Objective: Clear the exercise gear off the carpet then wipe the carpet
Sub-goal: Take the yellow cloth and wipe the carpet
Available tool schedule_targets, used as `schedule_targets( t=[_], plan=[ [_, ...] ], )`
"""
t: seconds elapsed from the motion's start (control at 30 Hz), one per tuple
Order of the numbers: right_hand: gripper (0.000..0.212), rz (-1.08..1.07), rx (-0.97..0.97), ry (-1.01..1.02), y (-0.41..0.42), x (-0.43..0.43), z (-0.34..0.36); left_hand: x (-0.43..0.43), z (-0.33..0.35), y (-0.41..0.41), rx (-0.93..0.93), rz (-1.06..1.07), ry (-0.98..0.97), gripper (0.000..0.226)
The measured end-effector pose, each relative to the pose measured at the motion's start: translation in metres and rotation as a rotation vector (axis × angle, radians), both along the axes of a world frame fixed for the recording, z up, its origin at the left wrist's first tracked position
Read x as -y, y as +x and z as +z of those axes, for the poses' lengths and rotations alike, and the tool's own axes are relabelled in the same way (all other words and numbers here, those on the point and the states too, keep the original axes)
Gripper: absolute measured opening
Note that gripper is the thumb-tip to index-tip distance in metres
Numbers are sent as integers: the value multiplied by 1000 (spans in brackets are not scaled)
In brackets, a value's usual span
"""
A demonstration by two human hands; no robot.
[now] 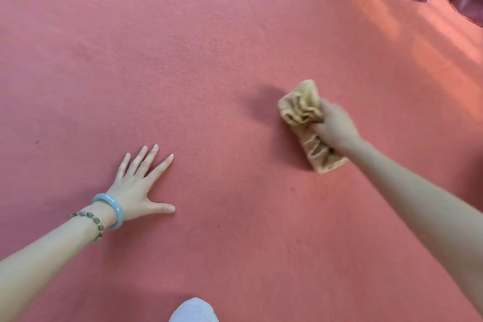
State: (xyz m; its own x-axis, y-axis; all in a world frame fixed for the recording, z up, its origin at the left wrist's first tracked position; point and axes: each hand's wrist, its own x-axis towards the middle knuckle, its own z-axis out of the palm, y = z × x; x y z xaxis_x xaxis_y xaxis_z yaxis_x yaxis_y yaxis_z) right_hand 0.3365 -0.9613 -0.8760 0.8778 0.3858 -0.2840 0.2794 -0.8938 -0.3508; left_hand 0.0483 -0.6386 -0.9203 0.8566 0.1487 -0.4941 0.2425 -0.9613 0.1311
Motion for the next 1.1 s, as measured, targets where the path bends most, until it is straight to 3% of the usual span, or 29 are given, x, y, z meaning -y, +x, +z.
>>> schedule_targets(
  t=[0.13, 0.23, 0.37, 0.53, 0.63, 0.77, 0.9, 1.0, 1.1],
  plan=[
    [38, -317, 120, -127, 48, 14, 6, 2, 0, 1, -10, 15, -6, 112],
    [44, -380, 92, -93, 39, -32, 8, 2, -1, 1, 1, 18, -21, 110],
    [42, -122, 37, -16, -21, -135, 3, 2, 0, 2, -3, 14, -28, 113],
    [41, 413, -108, 83, -117, -225, 11, 0, -6, -2, 77, 13, -27, 114],
    [38, 499, -126, 122, -120, -229, 10, 0, -6, -2, 83, 29, -26, 113],
    [42, 236, -110, 108, -42, -175, -4, 0, -1, 0, 39, 37, -41, 109],
    [38, -98, 45, -25, 37, -75, -9, 0, 0, -1, 25, 33, -32, 109],
    [38, -302, 124, -155, 68, -7, -1, 0, -2, -1, 47, 40, -40, 109],
    [38, -380, 144, -184, 69, -3, 4, 0, -3, -2, 52, 42, -43, 111]
  ],
)
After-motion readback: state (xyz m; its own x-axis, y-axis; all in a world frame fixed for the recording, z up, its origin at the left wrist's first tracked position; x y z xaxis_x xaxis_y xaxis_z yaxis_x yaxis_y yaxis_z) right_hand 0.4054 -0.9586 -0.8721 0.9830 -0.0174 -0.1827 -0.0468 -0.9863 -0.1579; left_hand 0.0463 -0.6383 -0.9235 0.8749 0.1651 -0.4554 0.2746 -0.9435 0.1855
